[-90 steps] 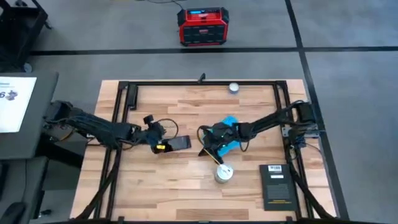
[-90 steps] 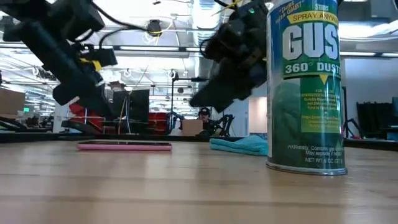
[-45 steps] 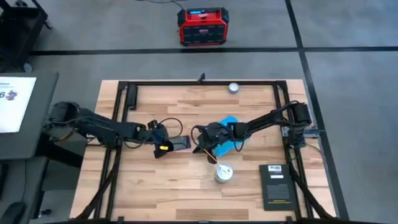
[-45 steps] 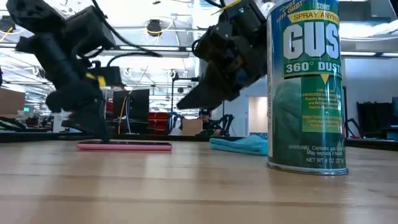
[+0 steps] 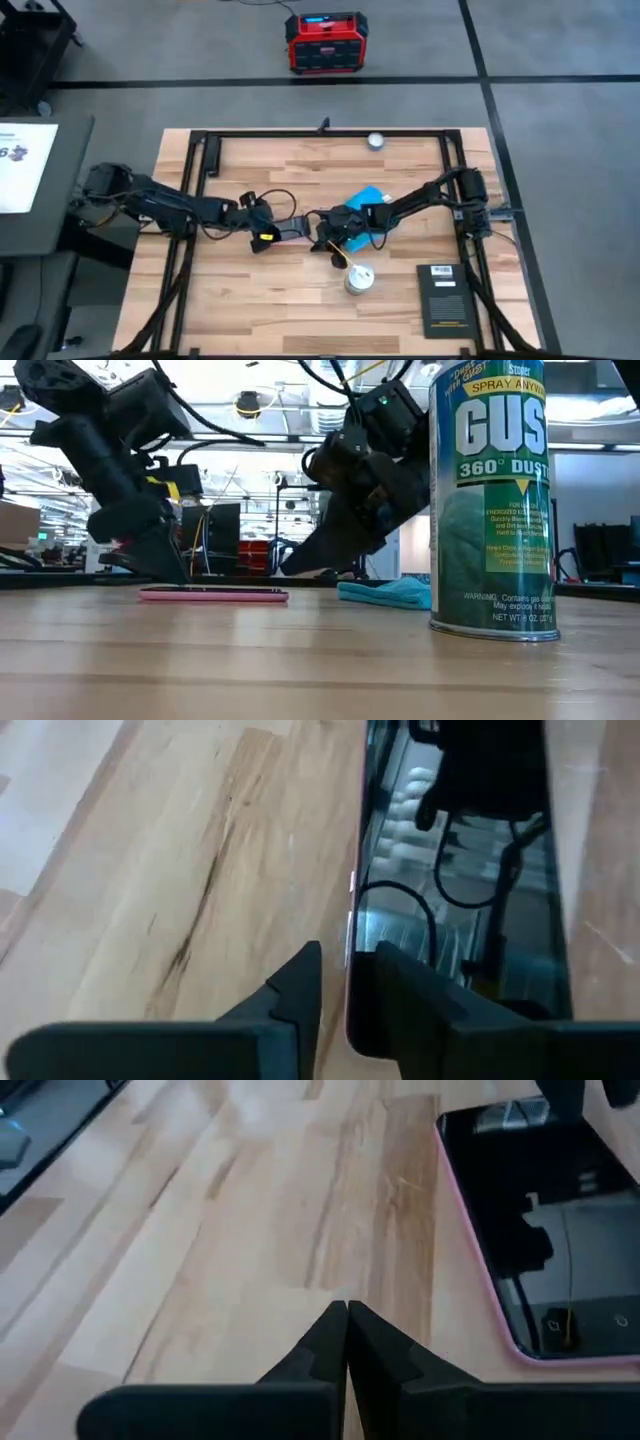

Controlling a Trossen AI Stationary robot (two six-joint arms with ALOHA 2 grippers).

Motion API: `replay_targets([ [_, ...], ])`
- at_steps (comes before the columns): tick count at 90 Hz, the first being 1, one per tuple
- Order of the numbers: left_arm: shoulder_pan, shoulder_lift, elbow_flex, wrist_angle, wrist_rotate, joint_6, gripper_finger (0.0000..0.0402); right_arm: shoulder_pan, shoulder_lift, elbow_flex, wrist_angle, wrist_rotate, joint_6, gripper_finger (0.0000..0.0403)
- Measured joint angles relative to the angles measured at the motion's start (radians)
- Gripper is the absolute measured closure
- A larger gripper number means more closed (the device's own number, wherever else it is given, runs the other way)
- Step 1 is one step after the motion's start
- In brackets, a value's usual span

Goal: Apply microfiber cloth
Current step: Spray the device using the spray bottle

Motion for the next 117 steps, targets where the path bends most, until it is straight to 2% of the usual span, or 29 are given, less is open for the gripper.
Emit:
replay_targets([
  [14, 0.036, -0.080, 0.000, -0.043, -0.004, 0.018, 0.0324, -0.001, 0.000, 0.000, -0.001, 0.000, 0.000, 0.0403],
  [23, 0.083, -0.114, 0.001, -0.056, 0.028, 0.023, 0.0328, 0.000, 0.000, 0.000, -0.003, 0.000, 0.000, 0.0403],
  [43, 0.199, -0.095, 0.001, -0.094, 0.076, 0.055, 0.0391, -0.003, 0.000, 0.000, 0.005, 0.002, 0.000, 0.0403],
  [58, 0.253, -0.063, 0.001, -0.060, 0.162, 0.070, 0.0400, -0.005, 0.000, 0.000, 0.005, 0.003, -0.005, 0.0403],
  [79, 0.256, 0.021, 0.002, 0.039, 0.275, 0.051, 0.0401, -0.019, 0.000, 0.000, -0.002, 0.040, -0.020, 0.0403],
  [93, 0.253, 0.084, 0.002, 0.074, 0.303, 0.035, 0.0401, -0.033, 0.001, 0.000, -0.026, 0.055, -0.027, 0.0403],
  [117, 0.208, 0.158, 0.003, 0.197, 0.342, -0.036, 0.0402, -0.036, 0.084, 0.024, 0.000, 0.054, 0.000, 0.0403],
])
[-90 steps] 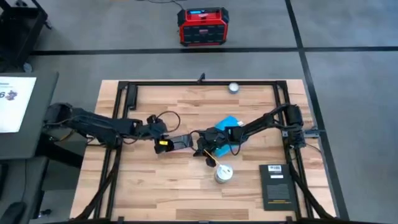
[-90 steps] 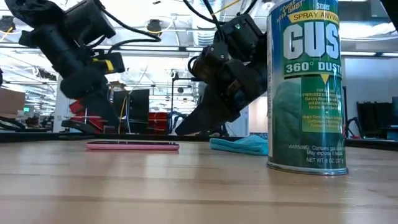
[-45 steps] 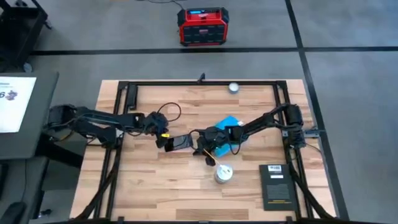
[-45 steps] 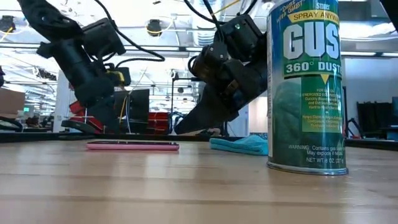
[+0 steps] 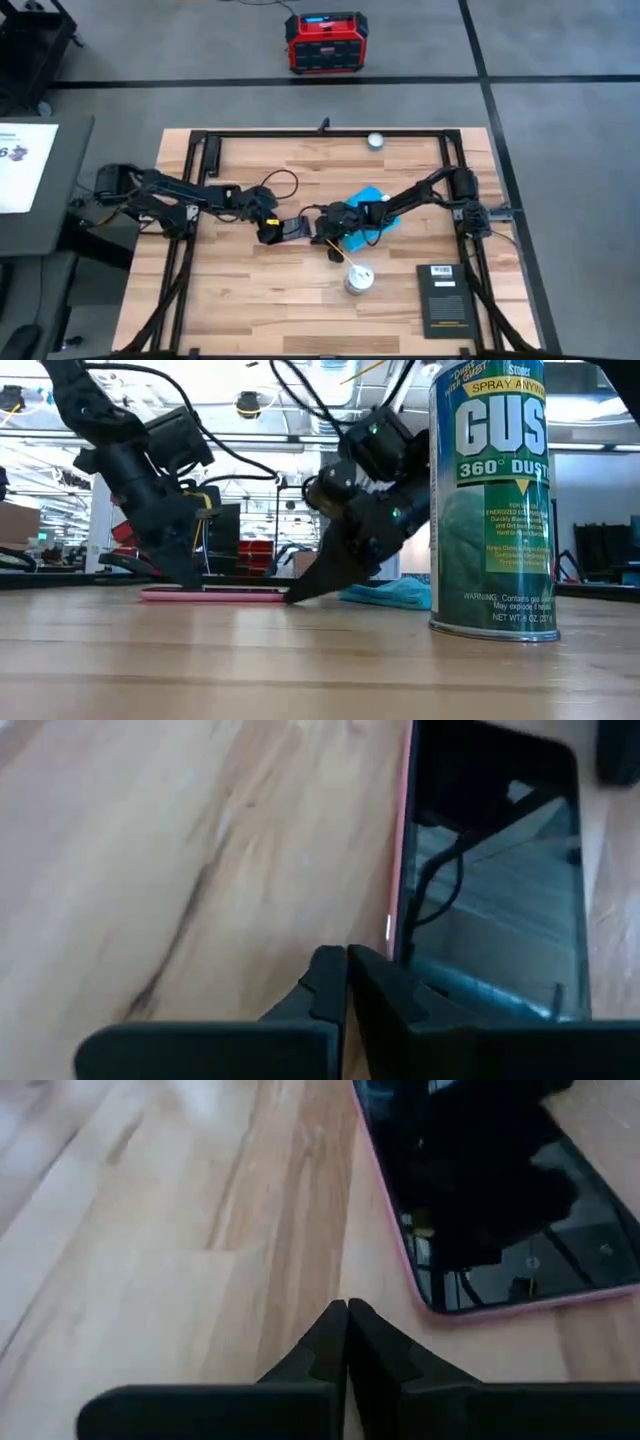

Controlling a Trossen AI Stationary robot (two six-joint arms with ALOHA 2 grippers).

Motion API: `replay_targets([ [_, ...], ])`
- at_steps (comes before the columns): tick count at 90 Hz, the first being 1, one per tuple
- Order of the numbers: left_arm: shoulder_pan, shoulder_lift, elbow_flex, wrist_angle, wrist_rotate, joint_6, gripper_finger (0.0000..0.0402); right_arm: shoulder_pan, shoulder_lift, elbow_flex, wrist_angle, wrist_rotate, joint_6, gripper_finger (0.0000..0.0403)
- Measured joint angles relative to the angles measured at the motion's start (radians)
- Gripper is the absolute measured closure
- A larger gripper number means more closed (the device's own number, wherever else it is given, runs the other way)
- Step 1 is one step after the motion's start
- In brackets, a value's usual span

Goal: Apply microfiber cloth
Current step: Spray the device using the spray bottle

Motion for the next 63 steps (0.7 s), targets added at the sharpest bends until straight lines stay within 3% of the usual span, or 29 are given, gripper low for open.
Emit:
replay_targets([
  [43, -0.152, 0.014, -0.001, 0.109, 0.049, -0.134, 0.0402, -0.019, 0.008, 0.012, -0.004, -0.023, -0.010, 0.0403],
  [63, -0.144, 0.011, 0.000, 0.246, 0.236, -0.197, 0.0402, -0.019, 0.009, 0.011, -0.007, -0.023, -0.011, 0.0403],
])
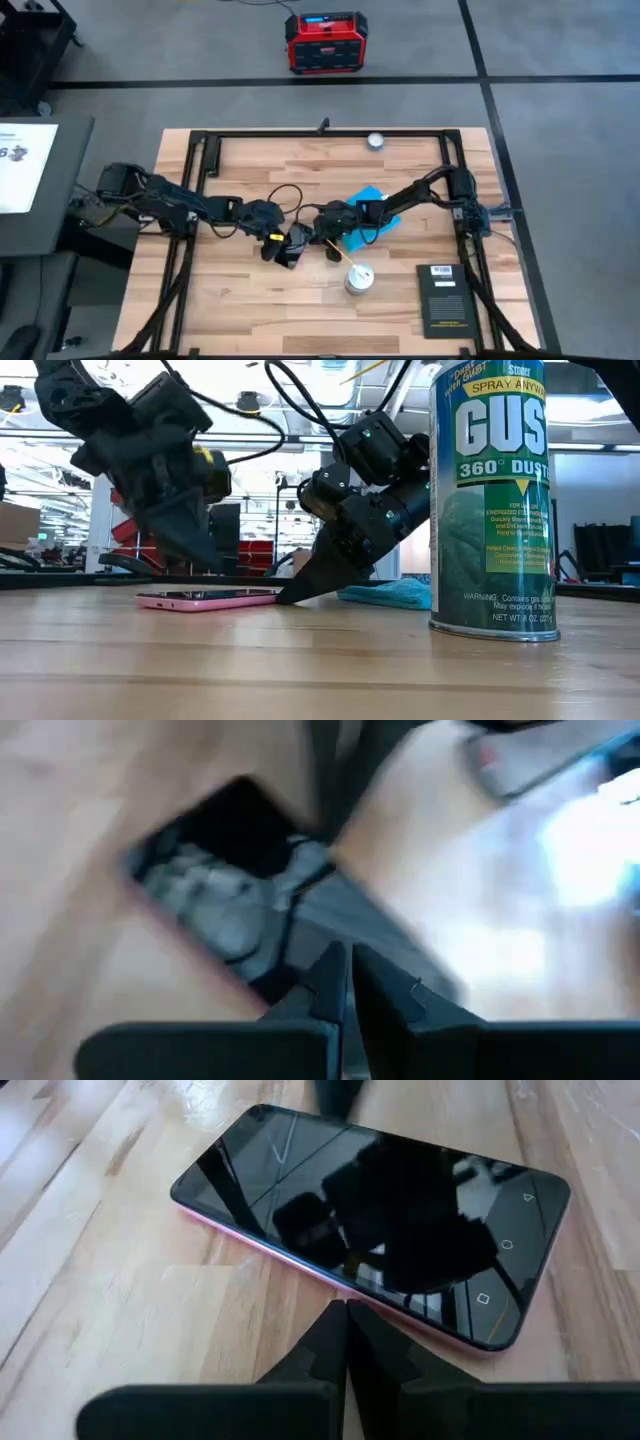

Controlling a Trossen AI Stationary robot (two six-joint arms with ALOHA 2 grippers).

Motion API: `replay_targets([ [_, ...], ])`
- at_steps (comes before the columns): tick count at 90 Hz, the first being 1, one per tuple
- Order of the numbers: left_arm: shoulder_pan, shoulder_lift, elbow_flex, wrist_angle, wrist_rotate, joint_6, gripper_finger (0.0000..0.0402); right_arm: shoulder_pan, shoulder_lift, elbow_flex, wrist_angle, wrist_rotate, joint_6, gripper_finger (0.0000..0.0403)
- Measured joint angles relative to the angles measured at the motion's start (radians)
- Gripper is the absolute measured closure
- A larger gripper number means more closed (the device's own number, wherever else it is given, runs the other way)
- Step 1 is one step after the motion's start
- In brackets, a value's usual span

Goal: Apply microfiber cloth
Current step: Spray the device using the spray bottle

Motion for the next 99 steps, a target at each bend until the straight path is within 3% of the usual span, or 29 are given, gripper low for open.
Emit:
replay_targets([
  [20, 0.041, -0.003, 0.000, 0.011, 0.099, -0.090, 0.0381, 0.000, 0.000, 0.000, -0.003, 0.000, -0.013, 0.0403],
  [38, 0.085, -0.006, 0.000, -0.064, 0.196, -0.129, 0.0315, 0.003, 0.000, 0.000, -0.016, 0.000, -0.016, 0.0403],
  [60, 0.149, -0.008, 0.000, -0.232, 0.214, -0.117, 0.0246, 0.020, 0.000, 0.000, -0.016, 0.004, -0.016, 0.0403],
  [99, 0.203, 0.038, 0.000, -0.237, 0.198, -0.104, 0.0235, 0.028, 0.002, 0.017, -0.026, 0.002, -0.020, 0.0403],
])
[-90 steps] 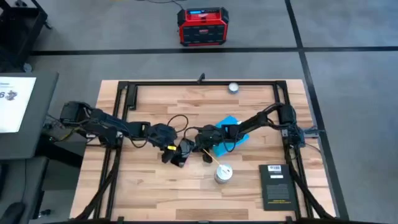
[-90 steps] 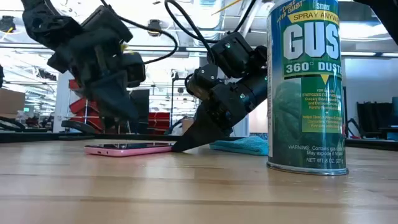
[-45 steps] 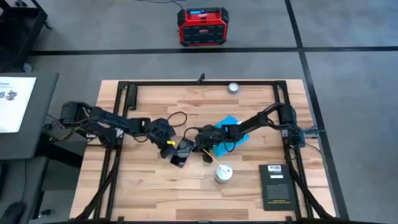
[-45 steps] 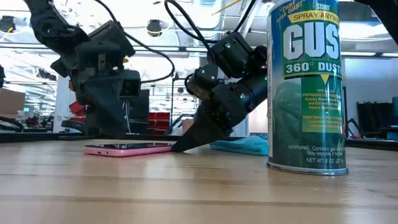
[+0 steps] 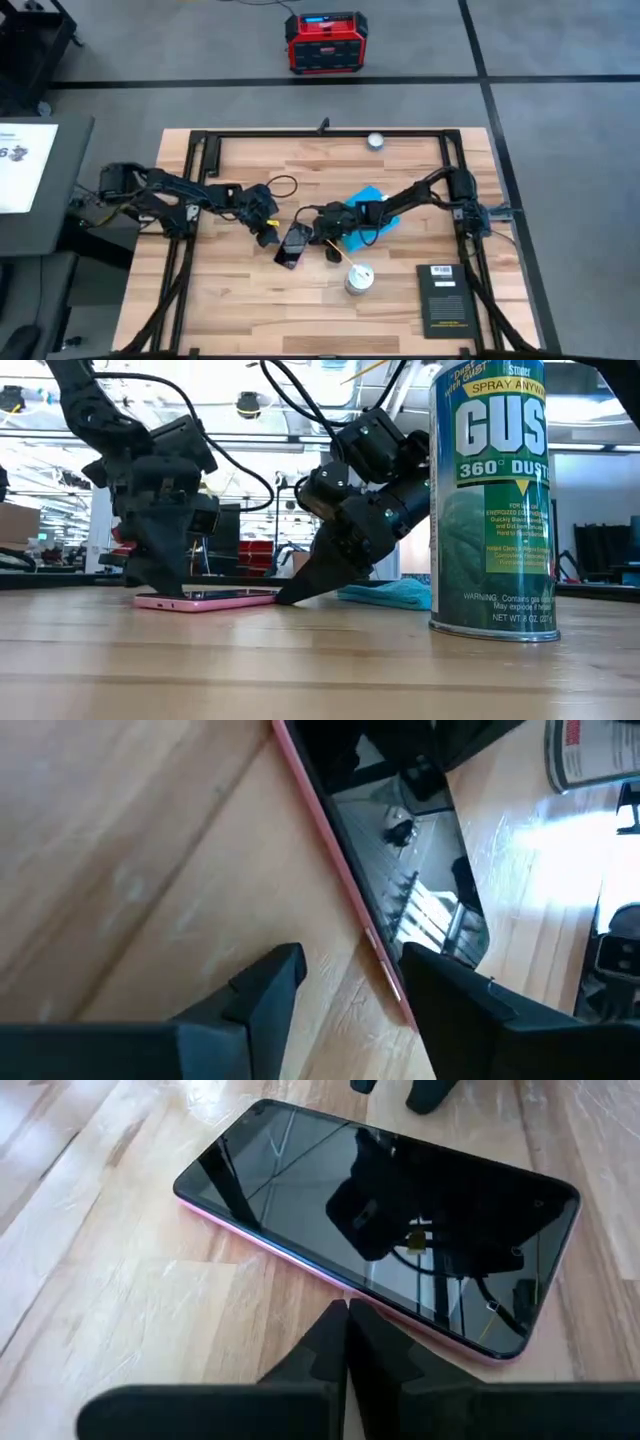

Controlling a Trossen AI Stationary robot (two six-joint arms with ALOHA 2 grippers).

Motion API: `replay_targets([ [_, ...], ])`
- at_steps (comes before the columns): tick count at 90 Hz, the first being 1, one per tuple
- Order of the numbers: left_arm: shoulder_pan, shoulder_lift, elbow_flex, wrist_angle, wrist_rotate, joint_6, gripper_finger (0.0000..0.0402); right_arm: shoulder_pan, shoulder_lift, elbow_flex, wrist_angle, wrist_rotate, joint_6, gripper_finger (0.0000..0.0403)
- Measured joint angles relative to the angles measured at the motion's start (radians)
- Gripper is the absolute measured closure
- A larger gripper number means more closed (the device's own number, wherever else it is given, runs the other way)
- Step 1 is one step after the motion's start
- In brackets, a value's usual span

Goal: Apply microfiber cloth
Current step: Spray the device using the spray bottle

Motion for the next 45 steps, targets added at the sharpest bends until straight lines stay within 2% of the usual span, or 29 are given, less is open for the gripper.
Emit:
replay_targets([
  [14, 0.001, 0.088, 0.003, 0.116, 0.037, -0.015, 0.0235, 0.010, 0.000, 0.002, -0.004, 0.001, 0.003, 0.0403],
  [24, -0.002, 0.135, 0.005, 0.188, 0.025, -0.032, 0.0235, 0.018, 0.000, 0.002, 0.000, 0.007, 0.004, 0.0403],
  [45, -0.005, 0.148, 0.002, 0.256, 0.023, -0.045, 0.0235, 0.008, 0.001, 0.002, 0.010, -0.010, 0.005, 0.0403],
])
